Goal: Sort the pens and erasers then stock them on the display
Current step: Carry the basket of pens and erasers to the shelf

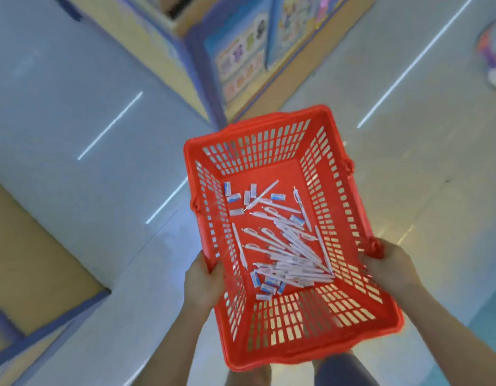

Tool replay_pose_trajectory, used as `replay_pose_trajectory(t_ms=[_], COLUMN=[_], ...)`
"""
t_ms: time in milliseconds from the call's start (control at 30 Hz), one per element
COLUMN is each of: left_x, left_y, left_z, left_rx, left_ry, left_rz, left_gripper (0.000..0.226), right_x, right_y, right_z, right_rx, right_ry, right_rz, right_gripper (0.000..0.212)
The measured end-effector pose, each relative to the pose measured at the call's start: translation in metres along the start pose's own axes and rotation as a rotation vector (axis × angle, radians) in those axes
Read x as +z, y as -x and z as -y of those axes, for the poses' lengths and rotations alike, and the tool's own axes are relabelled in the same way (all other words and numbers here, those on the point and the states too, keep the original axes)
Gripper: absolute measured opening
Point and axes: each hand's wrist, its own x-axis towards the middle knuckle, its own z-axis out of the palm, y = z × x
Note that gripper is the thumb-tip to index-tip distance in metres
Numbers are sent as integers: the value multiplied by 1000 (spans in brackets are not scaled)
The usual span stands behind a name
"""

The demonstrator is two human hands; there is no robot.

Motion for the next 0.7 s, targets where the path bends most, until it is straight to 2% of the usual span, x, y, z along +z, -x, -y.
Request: replay_pose_trajectory(t_ms=[200,300,400,500,600,700], left_x=[-142,-216,-285,-341,-379,-420], left_y=[87,129,161,181,171,134], left_z=[60,64,57,50,38,19], left_rx=[-165,-158,-114,-33,-24,-66], left_ry=[353,543,719,817,768,746], left_rz=[-177,-272,-436,-468,-502,-644], left_gripper=[22,12,9,9,17,15], right_x=[14,21,27,33,48,55], right_y=[104,156,201,232,235,239], right_z=[120,189,254,318,383,457], right_rx=[-329,-504,-688,-746,-769,-768], right_ry=[78,90,58,-21,-156,-214], right_rz=[104,135,133,169,235,303], right_gripper=[15,15,11,18,26,9])
